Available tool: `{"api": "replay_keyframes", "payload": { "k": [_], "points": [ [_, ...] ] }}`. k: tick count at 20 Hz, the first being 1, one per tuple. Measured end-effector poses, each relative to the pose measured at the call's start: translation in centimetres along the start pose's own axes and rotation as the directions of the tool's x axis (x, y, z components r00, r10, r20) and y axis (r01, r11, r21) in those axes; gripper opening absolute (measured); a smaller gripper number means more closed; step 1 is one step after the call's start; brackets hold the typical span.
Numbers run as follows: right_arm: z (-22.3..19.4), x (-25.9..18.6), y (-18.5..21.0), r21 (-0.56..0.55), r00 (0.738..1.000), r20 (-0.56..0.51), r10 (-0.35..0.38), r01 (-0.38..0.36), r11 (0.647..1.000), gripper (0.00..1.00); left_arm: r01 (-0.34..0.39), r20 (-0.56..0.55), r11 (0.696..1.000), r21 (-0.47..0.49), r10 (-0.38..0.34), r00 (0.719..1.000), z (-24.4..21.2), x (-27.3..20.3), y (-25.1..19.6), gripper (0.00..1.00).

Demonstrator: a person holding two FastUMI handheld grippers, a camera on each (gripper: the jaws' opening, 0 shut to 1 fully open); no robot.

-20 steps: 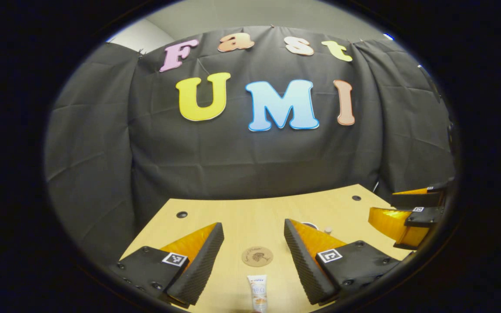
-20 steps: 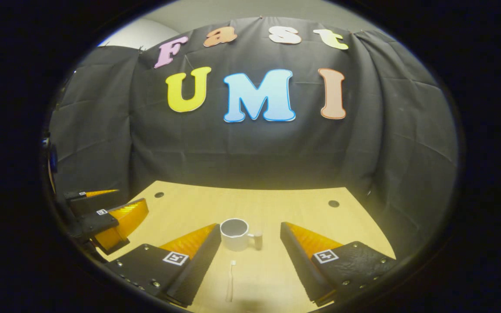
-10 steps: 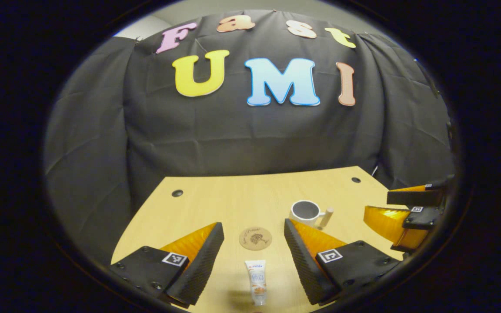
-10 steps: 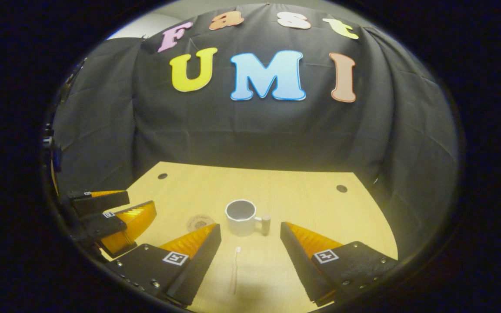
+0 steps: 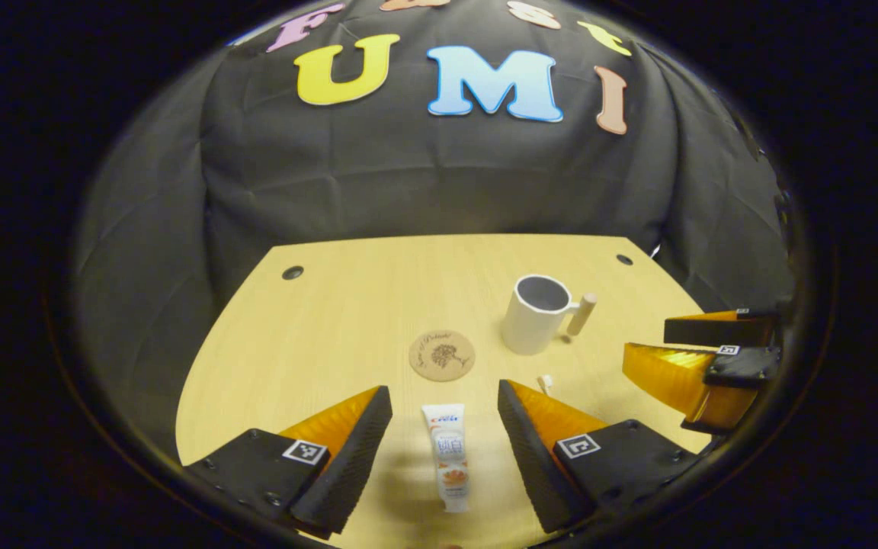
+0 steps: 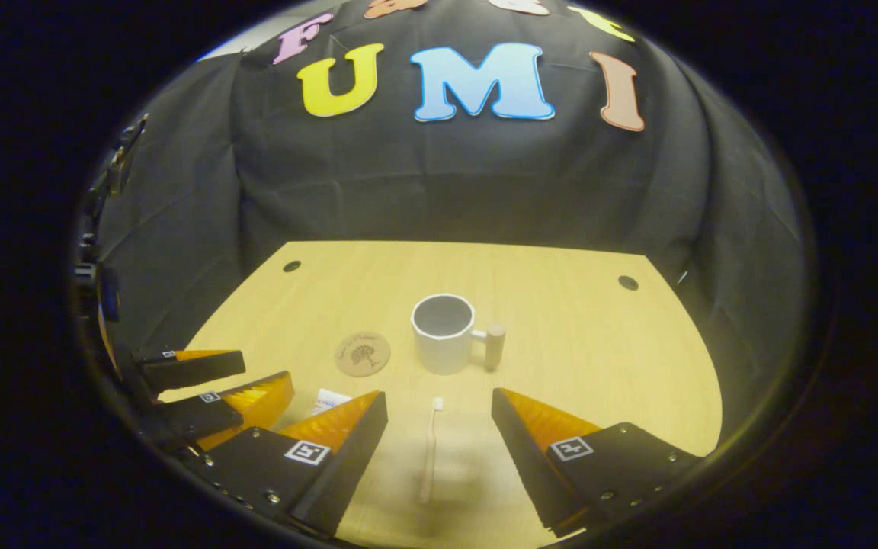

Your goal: Put the toothbrush and toothpaste on the desktop into the cup, then pick up the cup and place it on the coaster on the desktop.

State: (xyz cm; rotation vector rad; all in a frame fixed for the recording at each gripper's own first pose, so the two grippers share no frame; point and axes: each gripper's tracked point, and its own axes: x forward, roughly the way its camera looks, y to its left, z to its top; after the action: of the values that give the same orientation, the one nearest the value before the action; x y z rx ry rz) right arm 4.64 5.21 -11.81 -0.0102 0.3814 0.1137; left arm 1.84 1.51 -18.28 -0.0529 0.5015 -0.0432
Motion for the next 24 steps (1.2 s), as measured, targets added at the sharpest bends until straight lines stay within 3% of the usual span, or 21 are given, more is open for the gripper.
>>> {"api": "replay_keyframes", "payload": {
  "k": [2,5,10,14,21,24],
  "points": [
    [-1.3,1.2,0.0,0.004,0.999,-0.041,0.001,-0.001,1.0,0.89,0.01,-0.054,1.0,0.002,-0.01,0.998,-1.8,0.8,-0.1,0.92],
    [-3.3,2.4,0.1,0.025,0.994,-0.113,0.004,-0.001,1.0,0.91,0.028,-0.124,1.0,-0.006,-0.028,0.992,-4.3,2.4,-0.4,0.97],
    [-6.5,4.6,0.0,0.046,0.975,-0.224,-0.001,0.011,0.999,0.91,0.037,-0.237,0.999,-0.014,-0.039,0.971,-8.0,4.7,-0.6,0.93],
    [-9.3,5.3,-0.2,0.038,0.94,-0.342,-0.006,0.02,0.999,0.93,0.039,-0.323,0.999,-0.036,-0.048,0.945,-11.0,5.9,-0.4,0.95],
    [-12.1,6.4,-0.2,0.026,0.894,-0.447,-0.019,0.035,0.999,0.92,0.015,-0.407,0.997,-0.071,-0.043,0.912,-13.7,6.9,0.0,0.95],
    [-13.1,6.9,-0.3,0.023,0.877,-0.479,-0.031,0.048,0.999,0.92,0.009,-0.415,0.999,-0.042,-0.026,0.91,-13.7,7.3,0.2,0.94]
  ]
}}
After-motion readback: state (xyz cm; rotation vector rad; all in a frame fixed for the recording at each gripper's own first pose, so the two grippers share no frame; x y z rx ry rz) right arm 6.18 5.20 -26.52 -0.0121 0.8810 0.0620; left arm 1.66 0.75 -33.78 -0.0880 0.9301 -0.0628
